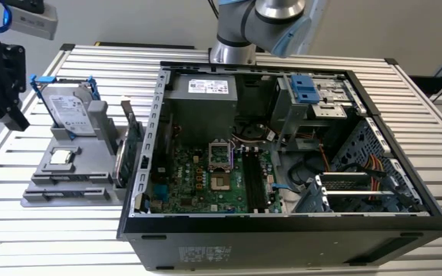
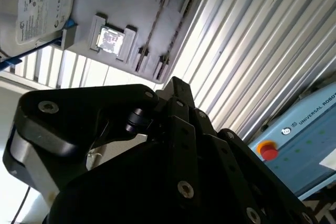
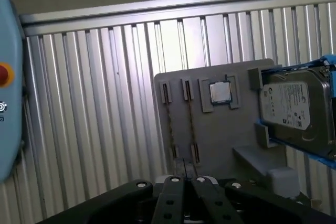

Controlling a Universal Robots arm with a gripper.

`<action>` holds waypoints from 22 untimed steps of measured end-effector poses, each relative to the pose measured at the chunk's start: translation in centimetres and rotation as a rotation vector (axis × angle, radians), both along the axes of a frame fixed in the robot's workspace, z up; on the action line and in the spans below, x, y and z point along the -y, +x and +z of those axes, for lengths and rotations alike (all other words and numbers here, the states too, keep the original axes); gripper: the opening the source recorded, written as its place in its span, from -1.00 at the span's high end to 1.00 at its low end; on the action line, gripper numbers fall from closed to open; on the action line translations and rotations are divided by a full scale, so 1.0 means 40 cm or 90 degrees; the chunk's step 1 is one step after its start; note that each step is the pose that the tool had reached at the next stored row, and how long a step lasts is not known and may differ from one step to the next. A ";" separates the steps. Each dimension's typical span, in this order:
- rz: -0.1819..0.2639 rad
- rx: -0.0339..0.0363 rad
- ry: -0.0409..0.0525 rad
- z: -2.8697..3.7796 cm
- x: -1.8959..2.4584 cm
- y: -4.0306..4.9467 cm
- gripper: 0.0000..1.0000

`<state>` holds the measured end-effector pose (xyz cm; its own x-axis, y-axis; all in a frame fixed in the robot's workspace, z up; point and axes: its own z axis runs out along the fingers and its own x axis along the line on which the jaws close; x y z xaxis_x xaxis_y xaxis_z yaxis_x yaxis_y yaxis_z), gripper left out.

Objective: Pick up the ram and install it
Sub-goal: 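Pick up the ram and move it above insertion slot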

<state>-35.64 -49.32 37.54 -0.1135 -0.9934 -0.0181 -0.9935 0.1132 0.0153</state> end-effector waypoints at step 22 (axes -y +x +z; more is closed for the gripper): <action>0.089 0.0002 0.0000 -0.001 0.000 0.000 1.00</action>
<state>-35.64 -49.32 37.51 0.0259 -0.9995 -0.0181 -0.9995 -0.0261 0.0150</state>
